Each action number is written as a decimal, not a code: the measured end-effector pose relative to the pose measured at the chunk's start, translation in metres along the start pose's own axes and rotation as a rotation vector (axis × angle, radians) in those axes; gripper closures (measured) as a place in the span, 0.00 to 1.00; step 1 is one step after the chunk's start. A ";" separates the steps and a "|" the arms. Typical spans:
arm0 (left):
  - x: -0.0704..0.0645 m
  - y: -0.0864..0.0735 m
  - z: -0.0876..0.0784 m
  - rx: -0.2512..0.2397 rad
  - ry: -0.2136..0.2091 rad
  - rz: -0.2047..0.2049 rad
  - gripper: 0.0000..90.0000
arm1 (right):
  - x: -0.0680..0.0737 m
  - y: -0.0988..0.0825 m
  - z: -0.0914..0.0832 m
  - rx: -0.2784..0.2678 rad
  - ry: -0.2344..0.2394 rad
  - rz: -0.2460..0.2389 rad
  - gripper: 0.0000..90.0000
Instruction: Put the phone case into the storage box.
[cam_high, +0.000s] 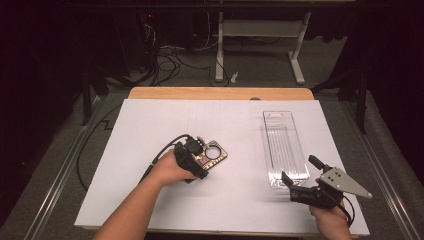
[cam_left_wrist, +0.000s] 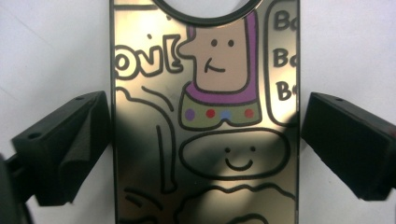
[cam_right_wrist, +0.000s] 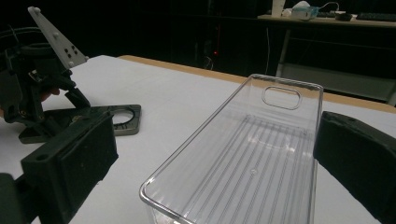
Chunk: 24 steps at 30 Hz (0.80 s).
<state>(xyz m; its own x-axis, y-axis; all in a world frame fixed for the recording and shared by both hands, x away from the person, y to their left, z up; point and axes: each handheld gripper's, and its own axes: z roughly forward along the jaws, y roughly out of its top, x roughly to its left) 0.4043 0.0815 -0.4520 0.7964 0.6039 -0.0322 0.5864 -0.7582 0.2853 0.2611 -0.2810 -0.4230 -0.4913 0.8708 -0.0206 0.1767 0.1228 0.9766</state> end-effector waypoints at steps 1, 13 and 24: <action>0.000 0.001 0.000 0.008 0.001 0.007 0.06 | 0.000 0.000 0.000 0.000 0.000 0.001 0.00; 0.000 0.005 0.002 0.047 -0.008 -0.002 0.06 | 0.000 0.001 -0.001 -0.005 0.000 0.001 0.00; 0.001 0.008 0.002 0.070 -0.013 0.001 0.08 | 0.002 0.001 0.000 -0.001 0.005 -0.002 0.00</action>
<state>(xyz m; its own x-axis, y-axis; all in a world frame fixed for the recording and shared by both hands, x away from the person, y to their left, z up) 0.4101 0.0752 -0.4515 0.7983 0.6007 -0.0442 0.5945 -0.7740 0.2178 0.2608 -0.2793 -0.4223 -0.4959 0.8681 -0.0217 0.1745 0.1241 0.9768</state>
